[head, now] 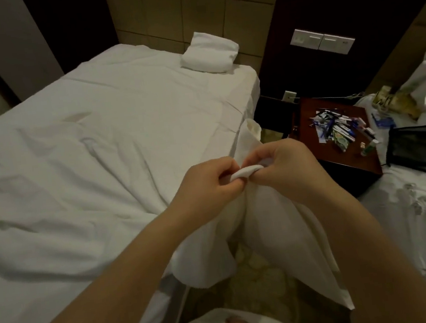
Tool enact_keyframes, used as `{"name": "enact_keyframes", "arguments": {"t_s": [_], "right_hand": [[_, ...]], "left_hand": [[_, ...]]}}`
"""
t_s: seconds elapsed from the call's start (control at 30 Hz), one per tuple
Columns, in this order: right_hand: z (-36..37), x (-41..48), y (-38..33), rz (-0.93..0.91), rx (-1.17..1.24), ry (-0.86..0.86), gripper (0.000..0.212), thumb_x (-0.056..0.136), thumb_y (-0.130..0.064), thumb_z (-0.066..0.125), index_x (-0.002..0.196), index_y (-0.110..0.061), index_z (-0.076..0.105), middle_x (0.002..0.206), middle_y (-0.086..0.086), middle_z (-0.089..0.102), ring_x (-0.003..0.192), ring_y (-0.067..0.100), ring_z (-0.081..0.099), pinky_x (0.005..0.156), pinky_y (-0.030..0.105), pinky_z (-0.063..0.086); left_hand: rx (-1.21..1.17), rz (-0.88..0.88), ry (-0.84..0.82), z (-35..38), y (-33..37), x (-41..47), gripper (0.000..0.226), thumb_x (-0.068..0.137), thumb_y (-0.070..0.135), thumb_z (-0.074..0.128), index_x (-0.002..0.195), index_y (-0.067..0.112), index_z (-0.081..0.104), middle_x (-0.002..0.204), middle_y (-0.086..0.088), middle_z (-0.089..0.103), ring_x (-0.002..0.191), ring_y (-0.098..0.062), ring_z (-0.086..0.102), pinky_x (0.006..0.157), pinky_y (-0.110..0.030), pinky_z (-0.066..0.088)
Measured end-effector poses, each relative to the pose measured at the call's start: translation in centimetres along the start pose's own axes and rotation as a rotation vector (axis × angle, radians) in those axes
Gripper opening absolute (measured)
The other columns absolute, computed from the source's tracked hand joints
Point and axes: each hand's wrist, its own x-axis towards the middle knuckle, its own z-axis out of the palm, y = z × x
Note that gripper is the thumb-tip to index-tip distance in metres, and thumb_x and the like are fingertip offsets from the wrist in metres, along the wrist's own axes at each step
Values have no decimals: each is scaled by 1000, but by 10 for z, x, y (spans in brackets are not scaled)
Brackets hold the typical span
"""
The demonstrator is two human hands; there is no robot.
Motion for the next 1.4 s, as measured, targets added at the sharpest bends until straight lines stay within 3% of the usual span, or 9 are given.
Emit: {"name": "enact_keyframes", "arguments": {"t_s": [0.27, 0.47, 0.63, 0.77, 0.83, 1.0, 1.17, 1.27, 1.4], "right_hand": [[-23, 33, -6, 13, -55, -160, 10, 73, -21, 79, 74, -29, 73, 73, -5, 70, 75, 10, 63, 66, 23, 50], [-33, 58, -12, -8, -104, -82, 4, 73, -21, 78, 76, -21, 75, 69, 0, 67, 63, 7, 56, 52, 19, 41], [-45, 66, -24, -62, -148, -297, 12, 72, -25, 79, 75, -36, 74, 75, -7, 69, 68, 3, 59, 62, 18, 47], [-56, 72, -22, -9, 10, -335, 14, 74, -18, 77, 75, -32, 74, 77, -10, 71, 80, 8, 64, 78, 26, 53], [-57, 77, -18, 70, 104, -256, 10, 74, -15, 77, 75, -25, 75, 78, -2, 72, 76, 13, 66, 73, 32, 56], [-48, 87, -10, 44, 93, -142, 7, 75, -13, 76, 75, -20, 74, 58, -10, 66, 51, -5, 58, 47, 10, 46], [-46, 90, 5, 17, 37, -10, 11, 74, -16, 77, 71, -26, 73, 65, -12, 67, 66, 1, 59, 57, 13, 42], [-52, 89, 12, 43, 44, 7, 14, 74, -14, 77, 69, -26, 72, 61, -14, 65, 70, 4, 56, 57, 15, 38], [-55, 87, 22, 108, 35, -32, 11, 75, -15, 77, 72, -24, 72, 71, -8, 65, 71, 6, 56, 56, 18, 38]], "left_hand": [[-261, -167, -179, -29, -2, 12, 11, 86, 27, 63, 76, 29, 63, 61, 12, 52, 63, -5, 46, 61, -21, 38], [-267, -191, 17, -40, -2, 26, 9, 82, 22, 68, 75, 22, 63, 69, 4, 56, 71, -11, 51, 67, -25, 42], [24, -35, 267, -56, -1, 36, 19, 76, 29, 74, 66, 32, 58, 55, 15, 53, 57, 1, 47, 52, -7, 37], [55, -75, 27, -73, -4, 38, 14, 76, 35, 74, 73, 25, 65, 66, 2, 55, 60, -4, 49, 59, -19, 42], [-47, -112, 8, -80, -13, 37, 20, 72, 39, 73, 76, 22, 66, 68, 4, 55, 63, -5, 51, 63, -20, 44], [20, -130, 14, -83, -31, 42, 28, 69, 43, 69, 68, 17, 60, 56, 12, 47, 56, -3, 44, 59, -18, 37], [-135, -212, -271, -94, -39, 39, 23, 77, 31, 71, 72, 11, 62, 63, 4, 51, 60, -9, 52, 56, -17, 42], [-165, -239, -338, -97, -49, 38, 44, 73, 39, 69, 92, 0, 61, 77, -4, 57, 72, -14, 58, 67, -28, 47], [-289, -218, -311, -96, -59, 38, 31, 72, 43, 67, 90, 19, 63, 79, -1, 60, 73, -13, 58, 65, -25, 47]]}}
